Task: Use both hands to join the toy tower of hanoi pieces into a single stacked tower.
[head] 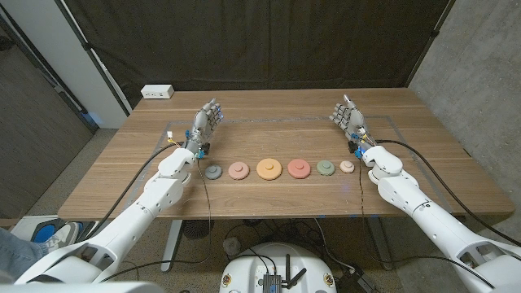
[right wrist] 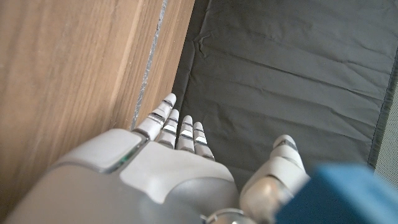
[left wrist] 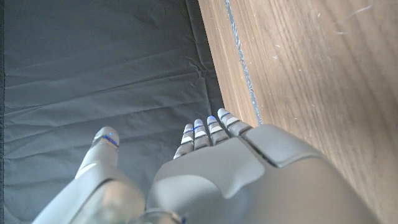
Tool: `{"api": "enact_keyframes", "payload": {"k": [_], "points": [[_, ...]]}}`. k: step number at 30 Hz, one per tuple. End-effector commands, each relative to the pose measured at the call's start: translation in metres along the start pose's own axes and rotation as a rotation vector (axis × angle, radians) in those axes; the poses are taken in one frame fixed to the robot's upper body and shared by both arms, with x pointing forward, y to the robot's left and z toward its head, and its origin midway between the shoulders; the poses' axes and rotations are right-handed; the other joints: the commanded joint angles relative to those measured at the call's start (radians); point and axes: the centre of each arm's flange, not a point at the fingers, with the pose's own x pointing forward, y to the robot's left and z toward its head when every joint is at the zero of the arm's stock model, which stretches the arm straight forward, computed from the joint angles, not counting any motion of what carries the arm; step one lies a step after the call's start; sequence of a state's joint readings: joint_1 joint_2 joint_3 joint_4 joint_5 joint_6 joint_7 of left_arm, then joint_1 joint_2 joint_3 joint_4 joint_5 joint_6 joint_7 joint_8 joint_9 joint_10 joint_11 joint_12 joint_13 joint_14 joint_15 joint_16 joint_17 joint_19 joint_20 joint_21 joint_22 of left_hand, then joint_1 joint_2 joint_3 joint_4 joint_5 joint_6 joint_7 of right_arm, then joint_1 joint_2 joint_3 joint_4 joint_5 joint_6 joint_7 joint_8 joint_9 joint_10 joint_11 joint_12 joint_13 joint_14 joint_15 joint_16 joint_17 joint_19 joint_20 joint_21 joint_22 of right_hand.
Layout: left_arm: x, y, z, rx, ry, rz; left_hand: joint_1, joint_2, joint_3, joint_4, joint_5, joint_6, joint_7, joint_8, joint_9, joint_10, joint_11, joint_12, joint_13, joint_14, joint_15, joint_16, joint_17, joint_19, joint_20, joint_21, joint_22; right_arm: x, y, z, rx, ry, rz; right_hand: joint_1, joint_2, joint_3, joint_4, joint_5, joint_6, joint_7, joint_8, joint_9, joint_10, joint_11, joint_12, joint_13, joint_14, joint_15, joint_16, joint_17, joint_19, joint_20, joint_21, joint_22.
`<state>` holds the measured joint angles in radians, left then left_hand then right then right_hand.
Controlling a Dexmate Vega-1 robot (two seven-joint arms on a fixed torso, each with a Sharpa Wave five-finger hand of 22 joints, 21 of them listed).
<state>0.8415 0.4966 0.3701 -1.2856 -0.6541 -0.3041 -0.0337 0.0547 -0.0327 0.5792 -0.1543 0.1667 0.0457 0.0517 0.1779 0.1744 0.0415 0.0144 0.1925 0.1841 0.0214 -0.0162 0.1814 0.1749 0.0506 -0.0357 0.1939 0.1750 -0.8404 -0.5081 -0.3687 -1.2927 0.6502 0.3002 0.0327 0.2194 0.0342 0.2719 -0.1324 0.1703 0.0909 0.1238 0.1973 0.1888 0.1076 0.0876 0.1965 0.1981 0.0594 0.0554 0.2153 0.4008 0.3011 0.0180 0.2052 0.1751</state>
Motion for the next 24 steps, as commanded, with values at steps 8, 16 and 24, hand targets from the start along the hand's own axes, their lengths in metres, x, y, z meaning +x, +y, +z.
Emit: {"api": "enact_keyframes", "payload": {"k": [8,16,24], "points": [[-0.003,0.008,-0.001,0.008,-0.030,0.015,0.011,0.003,0.008,-0.001,0.005,0.029,0.004,0.014,0.002,0.035,-0.005,0.016,0.002,0.037,-0.007,0.014,0.004,0.022,-0.051,0.010,0.003,0.002,0.011,0.006,-0.022,-0.028,-0.002,0.003,0.009,0.006,-0.002,0.006,0.004,0.003,0.005,0.002,0.013,-0.003,0.006,0.001,0.015,0.000,0.011,0.000,0.008,0.004,0.002,0.002],[-0.007,0.014,0.001,0.023,-0.029,0.036,0.015,0.008,0.008,-0.002,0.005,0.047,-0.002,0.016,0.002,0.055,-0.013,0.021,0.002,0.086,-0.014,0.027,0.005,0.051,-0.024,0.019,0.004,0.002,0.019,0.006,-0.006,-0.046,-0.011,0.001,0.013,0.003,-0.003,0.006,0.023,-0.010,0.010,0.004,0.052,-0.014,0.016,0.002,0.120,-0.003,0.051,0.000,0.095,0.029,0.030,0.005],[-0.007,0.014,0.003,0.020,-0.032,0.052,0.014,0.010,0.007,-0.001,0.006,0.060,-0.009,0.014,0.002,0.077,-0.026,0.023,0.003,0.174,-0.012,0.048,0.009,0.100,0.012,0.034,0.008,0.002,0.016,0.007,-0.018,-0.039,-0.003,0.003,0.017,0.001,-0.005,0.005,0.027,-0.009,0.009,0.005,0.090,-0.005,0.023,0.005,0.237,-0.008,0.095,0.004,0.194,0.034,0.058,0.008]]}}
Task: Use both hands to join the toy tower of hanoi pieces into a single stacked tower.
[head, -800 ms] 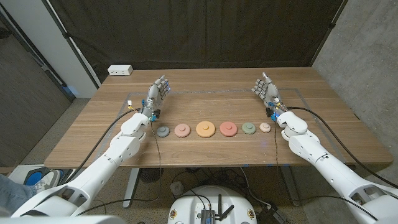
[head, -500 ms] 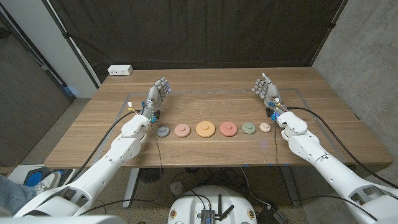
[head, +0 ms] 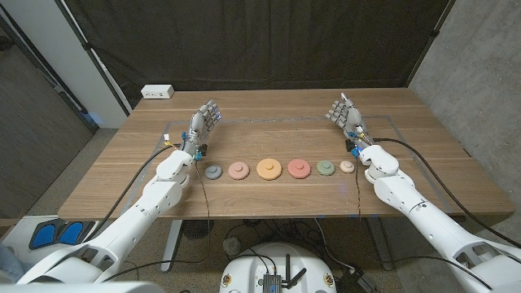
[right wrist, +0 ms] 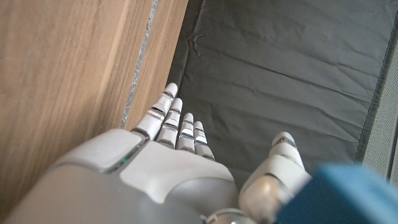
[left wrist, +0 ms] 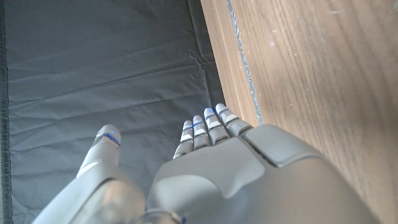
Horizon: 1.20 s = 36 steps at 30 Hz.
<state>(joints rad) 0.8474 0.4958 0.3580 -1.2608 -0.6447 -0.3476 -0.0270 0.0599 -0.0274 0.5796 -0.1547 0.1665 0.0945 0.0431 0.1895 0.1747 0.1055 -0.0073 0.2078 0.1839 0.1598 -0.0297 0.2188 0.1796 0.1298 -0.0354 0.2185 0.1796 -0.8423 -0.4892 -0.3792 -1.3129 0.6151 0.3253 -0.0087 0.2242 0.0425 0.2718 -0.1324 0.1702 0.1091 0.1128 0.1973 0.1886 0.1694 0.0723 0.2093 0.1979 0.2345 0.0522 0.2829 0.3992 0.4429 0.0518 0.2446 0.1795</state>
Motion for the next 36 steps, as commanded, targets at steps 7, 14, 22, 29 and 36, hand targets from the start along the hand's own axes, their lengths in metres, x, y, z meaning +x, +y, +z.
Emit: {"api": "enact_keyframes", "payload": {"k": [7,14,22,29,36], "points": [[-0.006,0.002,0.005,0.021,-0.002,0.033,0.002,0.008,0.006,0.003,0.006,0.023,-0.004,0.002,0.002,0.032,-0.010,0.009,0.004,0.125,-0.010,0.031,0.010,0.063,0.034,0.023,0.008,0.000,-0.002,0.002,-0.016,0.001,0.010,0.000,0.010,-0.002,-0.007,0.005,0.015,-0.007,0.010,0.006,0.076,0.003,0.021,0.012,0.197,-0.015,0.084,0.023,0.163,-0.002,0.050,0.006],[-0.007,0.000,0.002,0.016,-0.001,0.043,-0.005,0.014,0.007,0.007,0.007,0.035,-0.005,0.003,0.003,0.052,-0.015,0.012,0.005,0.209,-0.015,0.051,0.018,0.140,0.041,0.052,0.015,-0.001,-0.007,-0.001,-0.015,0.003,-0.002,0.001,0.012,-0.004,-0.007,0.005,0.018,-0.016,0.010,0.006,0.103,0.000,0.028,0.017,0.284,-0.025,0.122,0.042,0.238,-0.005,0.075,0.009],[-0.010,0.000,0.007,0.029,-0.012,0.057,-0.008,0.019,0.009,0.008,0.007,0.044,0.000,0.003,0.003,0.059,-0.014,0.011,0.005,0.286,-0.019,0.070,0.025,0.207,0.038,0.080,0.022,0.001,-0.005,-0.001,-0.026,-0.003,0.002,0.001,0.011,-0.007,-0.007,0.005,0.041,-0.019,0.017,0.007,0.149,-0.015,0.043,0.022,0.372,-0.044,0.161,0.064,0.298,-0.005,0.096,0.012],[-0.015,0.000,0.007,0.028,-0.012,0.067,-0.016,0.028,0.002,0.013,0.006,0.052,-0.003,0.004,0.003,0.063,-0.018,0.009,0.005,0.366,-0.027,0.101,0.044,0.257,0.056,0.107,0.033,0.002,-0.003,-0.002,-0.025,-0.007,0.006,0.002,0.014,-0.008,-0.006,0.005,0.045,-0.032,0.017,0.007,0.154,-0.026,0.045,0.027,0.409,-0.044,0.182,0.081,0.331,-0.009,0.110,0.015],[-0.019,-0.001,0.007,0.029,-0.011,0.065,-0.012,0.038,-0.006,0.010,0.007,0.063,0.009,0.005,0.003,0.084,0.007,0.013,0.006,0.462,-0.045,0.144,0.068,0.329,0.057,0.152,0.055,-0.001,-0.002,-0.001,-0.022,-0.021,-0.021,0.002,0.018,-0.009,-0.006,0.005,0.064,-0.031,0.022,0.008,0.171,-0.022,0.053,0.036,0.473,-0.065,0.219,0.113,0.376,-0.021,0.132,0.021]]}}
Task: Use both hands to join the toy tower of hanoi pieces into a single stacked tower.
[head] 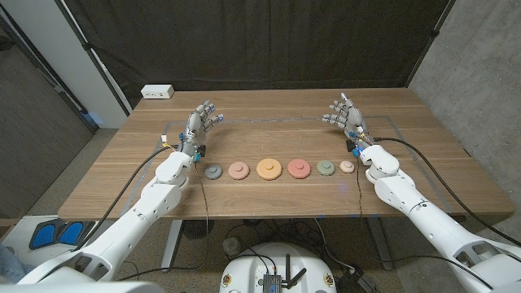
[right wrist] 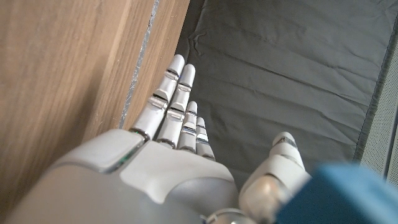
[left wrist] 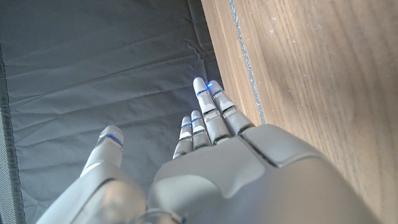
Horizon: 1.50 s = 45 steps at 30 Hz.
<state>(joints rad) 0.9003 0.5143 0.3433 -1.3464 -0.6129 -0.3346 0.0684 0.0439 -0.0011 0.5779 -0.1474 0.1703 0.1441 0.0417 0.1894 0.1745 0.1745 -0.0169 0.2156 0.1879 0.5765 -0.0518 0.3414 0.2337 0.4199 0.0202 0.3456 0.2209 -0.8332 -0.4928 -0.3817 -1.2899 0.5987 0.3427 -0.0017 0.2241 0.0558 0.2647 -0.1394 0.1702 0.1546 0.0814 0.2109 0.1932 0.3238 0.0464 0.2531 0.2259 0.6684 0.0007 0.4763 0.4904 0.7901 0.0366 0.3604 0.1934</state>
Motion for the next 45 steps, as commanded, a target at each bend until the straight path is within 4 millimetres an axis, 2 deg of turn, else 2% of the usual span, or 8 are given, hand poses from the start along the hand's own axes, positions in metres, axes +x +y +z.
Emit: {"api": "enact_keyframes", "payload": {"k": [1,13,18,20,29,32,40,45], "points": [[-0.007,-0.001,0.001,0.003,-0.002,0.008,0.004,0.012,-0.005,0.002,0.003,0.016,0.013,0.005,0.004,0.015,0.017,0.004,0.002,0.059,-0.027,0.028,0.018,0.065,-0.002,0.039,0.018,-0.002,0.003,-0.001,0.002,-0.018,-0.026,0.002,0.005,-0.002,0.001,0.005,0.021,0.000,0.009,0.003,0.021,0.004,0.011,0.009,0.050,-0.019,0.031,0.026,0.034,-0.008,0.019,0.008],[-0.011,-0.006,0.001,-0.004,-0.013,0.015,0.015,0.025,-0.005,-0.003,0.005,0.036,0.042,0.008,0.004,0.041,0.072,0.008,0.001,0.122,-0.033,0.060,0.043,0.149,-0.025,0.097,0.046,-0.009,0.003,0.002,-0.001,-0.021,-0.033,0.004,0.006,-0.006,0.001,0.006,0.043,-0.005,0.012,0.004,0.039,0.000,0.020,0.023,0.129,-0.064,0.090,0.087,0.112,-0.037,0.077,0.039],[-0.013,-0.009,0.001,-0.008,-0.018,0.023,0.032,0.031,-0.005,-0.012,0.005,0.047,0.047,0.007,0.004,0.061,0.073,0.009,0.001,0.193,-0.050,0.103,0.064,0.195,-0.036,0.132,0.067,-0.011,0.002,0.003,-0.007,-0.024,-0.033,0.013,0.010,-0.005,-0.003,0.007,0.054,-0.013,0.012,0.005,0.049,-0.005,0.022,0.033,0.191,-0.091,0.151,0.146,0.142,-0.054,0.116,0.069],[-0.014,-0.010,0.001,-0.005,-0.018,0.025,0.041,0.035,-0.006,-0.015,0.006,0.054,0.050,0.007,0.004,0.072,0.072,0.008,0.001,0.224,-0.058,0.127,0.077,0.213,-0.044,0.148,0.078,-0.012,0.001,0.003,-0.015,-0.028,-0.028,0.022,0.012,-0.003,-0.007,0.008,0.062,-0.024,0.014,0.006,0.052,-0.023,0.020,0.038,0.200,-0.106,0.180,0.179,0.147,-0.059,0.131,0.086],[-0.020,-0.014,-0.001,-0.005,-0.024,0.048,0.106,0.035,-0.019,-0.029,0.006,0.085,0.062,0.003,0.004,0.120,0.083,-0.003,0.003,0.328,-0.103,0.271,0.179,0.318,-0.070,0.253,0.158,-0.013,-0.001,0.000,-0.018,-0.015,-0.028,0.060,0.010,-0.001,-0.017,0.007,0.086,-0.044,0.015,0.009,0.068,-0.025,0.011,0.057,0.203,-0.168,0.317,0.337,0.182,-0.086,0.210,0.173],[-0.022,-0.015,-0.002,-0.004,-0.020,0.050,0.134,0.030,-0.025,-0.031,0.007,0.092,0.062,0.001,0.004,0.130,0.080,-0.008,0.004,0.349,-0.122,0.332,0.232,0.357,-0.090,0.296,0.195,-0.013,-0.001,0.000,-0.020,-0.010,-0.038,0.079,0.008,-0.006,-0.014,0.007,0.098,-0.049,0.013,0.012,0.084,-0.025,0.003,0.072,0.196,-0.203,0.443,0.485,0.203,-0.119,0.286,0.258],[-0.026,-0.016,-0.005,0.006,-0.003,0.077,0.213,0.008,-0.051,-0.030,0.007,0.107,0.056,0.000,0.008,0.150,0.072,-0.017,0.008,0.416,-0.161,0.550,0.433,0.420,-0.125,0.418,0.311,-0.014,0.001,-0.001,-0.061,0.008,-0.072,0.114,0.010,0.002,-0.015,0.009,0.154,-0.058,0.022,0.014,0.129,-0.026,-0.002,0.088,0.299,-0.219,0.577,0.585,0.309,-0.227,0.428,0.386],[-0.026,-0.015,-0.004,0.010,0.001,0.093,0.234,0.001,-0.052,-0.030,0.008,0.119,0.054,0.002,0.009,0.137,0.071,-0.022,0.008,0.441,-0.164,0.607,0.486,0.452,-0.146,0.445,0.324,-0.015,0.002,-0.003,-0.075,0.017,-0.098,0.100,-0.005,0.003,-0.009,0.009,0.189,-0.070,0.027,0.014,0.153,-0.034,-0.010,0.083,0.346,-0.219,0.638,0.672,0.340,-0.250,0.459,0.404]]}}
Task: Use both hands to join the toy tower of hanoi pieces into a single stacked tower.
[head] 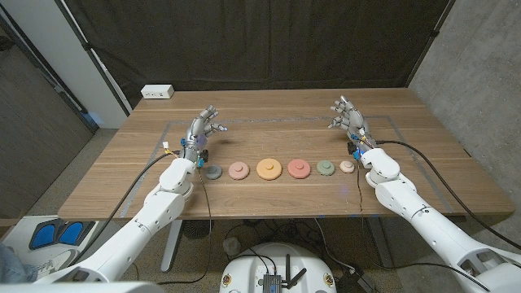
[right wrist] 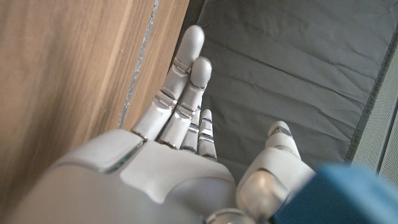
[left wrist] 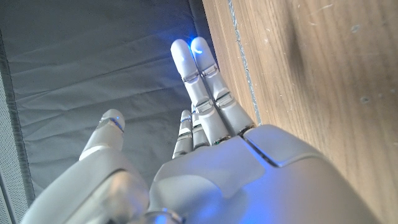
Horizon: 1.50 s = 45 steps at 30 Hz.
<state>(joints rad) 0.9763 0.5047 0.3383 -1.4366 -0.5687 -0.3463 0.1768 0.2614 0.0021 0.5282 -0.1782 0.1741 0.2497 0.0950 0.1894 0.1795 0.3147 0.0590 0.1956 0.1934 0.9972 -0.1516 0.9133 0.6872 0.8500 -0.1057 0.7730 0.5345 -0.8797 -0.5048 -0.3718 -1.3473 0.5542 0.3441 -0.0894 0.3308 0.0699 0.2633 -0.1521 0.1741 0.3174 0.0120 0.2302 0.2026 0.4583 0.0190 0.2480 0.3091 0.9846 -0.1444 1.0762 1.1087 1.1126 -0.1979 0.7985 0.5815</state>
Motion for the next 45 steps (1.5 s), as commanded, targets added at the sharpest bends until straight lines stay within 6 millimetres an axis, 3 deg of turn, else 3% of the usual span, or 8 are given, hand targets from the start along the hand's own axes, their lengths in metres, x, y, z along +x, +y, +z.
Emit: {"api": "enact_keyframes", "payload": {"k": [1,10,19,26,31,39,42,45], "points": [[-0.0036,0.0000,-0.0011,0.012,0.018,0.036,0.019,-0.002,-0.003,0.000,0.004,0.013,0.000,0.002,0.004,-0.003,-0.006,-0.002,0.003,0.023,-0.065,0.039,0.036,0.023,-0.023,0.020,0.012,-0.0016,0.0029,-0.0037,-0.040,0.027,-0.047,-0.007,-0.020,0.007,0.003,0.006,0.035,0.001,0.010,0.004,0.019,-0.008,-0.007,-0.001,0.036,-0.074,0.049,0.068,0.021,-0.016,0.026,0.020],[-0.0012,-0.0016,0.0007,0.031,0.011,0.027,0.034,-0.009,-0.003,0.000,0.006,0.018,-0.014,0.002,0.004,-0.025,-0.056,-0.007,0.004,0.018,-0.064,0.051,0.043,0.027,-0.027,0.032,0.018,-0.0001,0.0059,-0.0051,-0.037,0.026,-0.054,0.006,-0.021,0.026,-0.005,0.014,0.082,0.014,0.017,0.004,-0.013,-0.030,-0.028,0.003,0.038,-0.072,0.094,0.118,0.002,-0.017,0.039,0.044],[0.0004,-0.0014,0.0009,0.060,0.005,0.017,0.075,-0.014,0.006,-0.010,0.015,0.011,-0.024,-0.003,0.004,-0.035,-0.072,-0.006,0.006,0.010,-0.064,0.061,0.046,0.017,-0.029,0.036,0.019,-0.0016,0.0051,-0.0045,-0.064,0.025,-0.056,0.067,-0.026,0.060,-0.029,0.029,0.079,0.016,0.005,0.002,-0.023,-0.033,-0.032,0.012,0.013,-0.073,0.117,0.119,-0.014,-0.018,0.045,0.053],[0.0011,-0.0015,0.0027,0.113,0.013,0.007,0.197,-0.001,0.046,-0.020,0.046,-0.002,-0.043,-0.003,0.006,-0.042,-0.099,-0.001,0.010,-0.008,-0.065,0.080,0.051,-0.005,-0.030,0.041,0.013,-0.0020,0.0052,-0.0039,-0.099,0.027,-0.054,0.141,-0.051,0.089,-0.034,0.046,0.078,0.011,-0.002,0.005,-0.027,-0.041,-0.032,0.023,-0.007,-0.074,0.141,0.117,-0.022,-0.018,0.049,0.051],[0.0001,-0.0025,0.0042,0.155,0.020,0.013,0.279,-0.016,0.059,-0.022,0.065,-0.031,-0.053,-0.009,0.008,-0.061,-0.112,-0.003,0.014,-0.025,-0.065,0.093,0.050,-0.018,-0.040,0.048,0.011,-0.0027,0.0056,-0.0024,-0.135,0.030,-0.057,0.204,-0.069,0.110,-0.038,0.059,0.067,0.004,-0.008,0.007,-0.032,-0.053,-0.033,0.032,-0.026,-0.074,0.149,0.106,-0.027,-0.018,0.050,0.046],[0.0004,-0.0037,0.0068,0.208,0.018,0.035,0.372,-0.059,0.057,-0.024,0.080,-0.070,-0.050,-0.009,0.010,-0.079,-0.114,0.000,0.018,-0.040,-0.066,0.112,0.048,-0.020,-0.060,0.063,0.008,-0.0046,0.0062,0.0016,-0.203,0.030,-0.076,0.336,-0.109,0.140,-0.036,0.080,0.050,-0.015,-0.012,0.014,-0.042,-0.077,-0.033,0.053,-0.039,-0.075,0.167,0.091,-0.035,-0.018,0.063,0.042],[0.0010,-0.0045,0.0075,0.230,0.012,0.043,0.467,-0.074,0.051,-0.015,0.095,-0.030,-0.061,0.012,0.016,-0.038,-0.138,0.027,0.034,-0.035,-0.067,0.139,0.044,-0.005,-0.080,0.090,0.009,-0.0058,0.0059,0.0027,-0.222,0.037,-0.088,0.376,-0.119,0.146,-0.034,0.085,0.046,-0.025,-0.012,0.017,-0.045,-0.085,-0.032,0.061,-0.043,-0.075,0.170,0.083,-0.037,-0.018,0.069,0.041],[0.0011,-0.0058,0.0085,0.248,0.006,0.049,0.489,-0.079,0.045,-0.014,0.098,-0.013,-0.069,0.019,0.018,-0.025,-0.146,0.034,0.040,-0.025,-0.067,0.153,0.046,-0.001,-0.088,0.099,0.010,-0.0065,0.0056,0.0047,-0.240,0.042,-0.096,0.403,-0.130,0.148,-0.035,0.087,0.043,-0.035,-0.013,0.019,-0.044,-0.092,-0.031,0.066,-0.040,-0.075,0.177,0.082,-0.039,-0.018,0.072,0.040]]}}
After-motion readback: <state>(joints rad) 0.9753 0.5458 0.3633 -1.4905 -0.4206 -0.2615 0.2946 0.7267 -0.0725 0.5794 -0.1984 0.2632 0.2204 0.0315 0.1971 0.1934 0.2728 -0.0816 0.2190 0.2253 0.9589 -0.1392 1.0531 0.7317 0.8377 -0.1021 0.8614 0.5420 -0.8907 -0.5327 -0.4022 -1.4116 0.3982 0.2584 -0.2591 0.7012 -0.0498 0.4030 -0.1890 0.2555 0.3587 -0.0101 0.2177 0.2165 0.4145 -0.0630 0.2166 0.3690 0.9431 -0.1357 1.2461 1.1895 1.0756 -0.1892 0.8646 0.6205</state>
